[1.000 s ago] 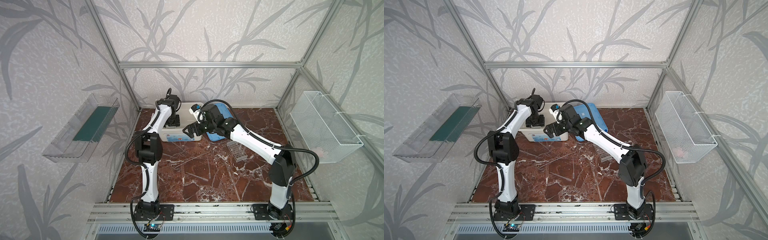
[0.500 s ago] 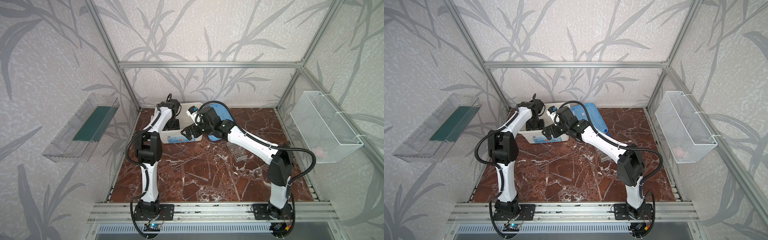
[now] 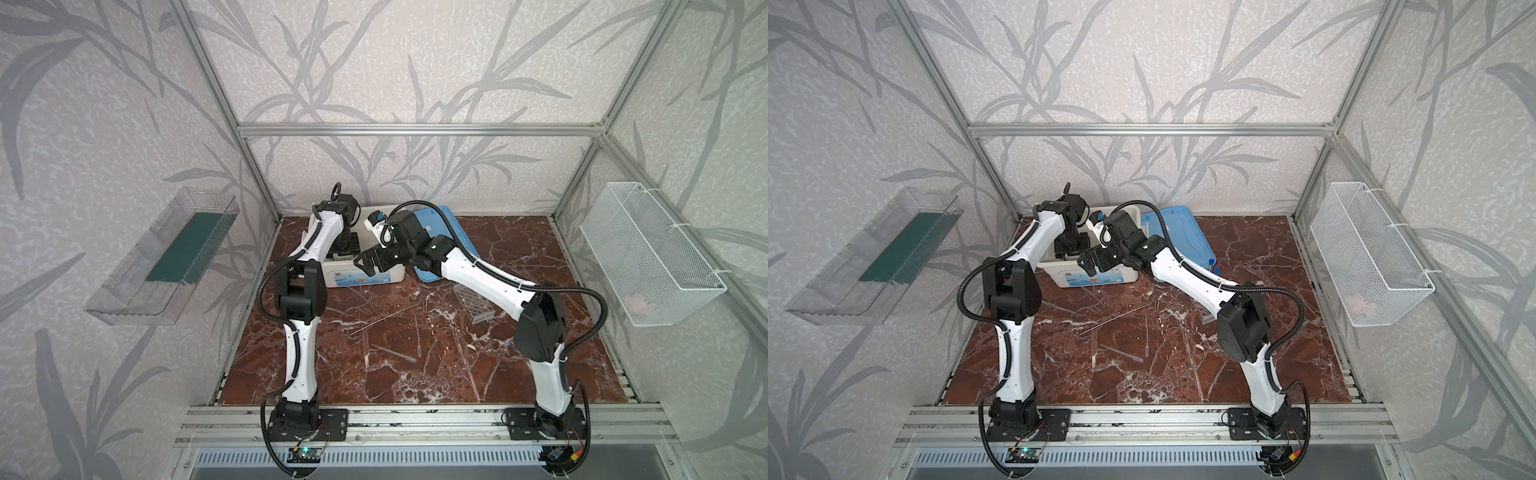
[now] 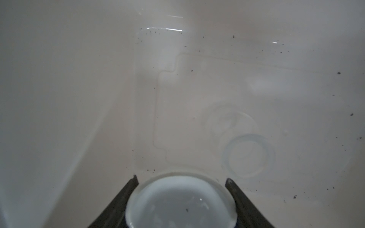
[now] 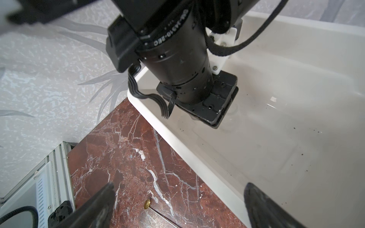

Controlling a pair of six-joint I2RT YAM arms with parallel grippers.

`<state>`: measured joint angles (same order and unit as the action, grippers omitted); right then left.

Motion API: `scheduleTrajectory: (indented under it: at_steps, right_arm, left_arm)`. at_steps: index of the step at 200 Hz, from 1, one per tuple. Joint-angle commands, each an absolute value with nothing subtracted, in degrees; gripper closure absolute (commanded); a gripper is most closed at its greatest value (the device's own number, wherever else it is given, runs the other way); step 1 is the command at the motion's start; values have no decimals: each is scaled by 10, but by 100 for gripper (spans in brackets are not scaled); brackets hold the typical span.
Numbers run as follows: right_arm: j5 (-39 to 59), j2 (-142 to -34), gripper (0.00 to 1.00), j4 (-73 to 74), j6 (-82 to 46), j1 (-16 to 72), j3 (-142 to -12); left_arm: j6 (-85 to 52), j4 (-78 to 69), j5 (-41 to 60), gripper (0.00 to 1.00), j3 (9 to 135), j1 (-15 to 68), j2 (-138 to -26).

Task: Organize the chemistry lab equipment
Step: 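Carry the white dish into the bin with left gripper while right arm moves over, then open the left gripper to release the dish and raise it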

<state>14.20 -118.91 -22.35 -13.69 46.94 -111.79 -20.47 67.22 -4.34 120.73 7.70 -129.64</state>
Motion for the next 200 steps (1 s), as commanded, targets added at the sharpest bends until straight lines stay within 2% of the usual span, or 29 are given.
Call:
scheduleTrajectory:
  at_steps: [1,136,200]
  right_arm:
    - [146,-1204,1,-241,-140,469,-1151]
    - [118,-1242,0,-255,-170,461,-1182]
    - [116,-1247,0,-258,-172,461,-1181]
  left_arm:
    - [-205,683,-39,62,1216,73,-1308]
    - [-237,564,-44,61,1060,73,-1283]
    - [-241,551,-47,46,1045,73,-1281]
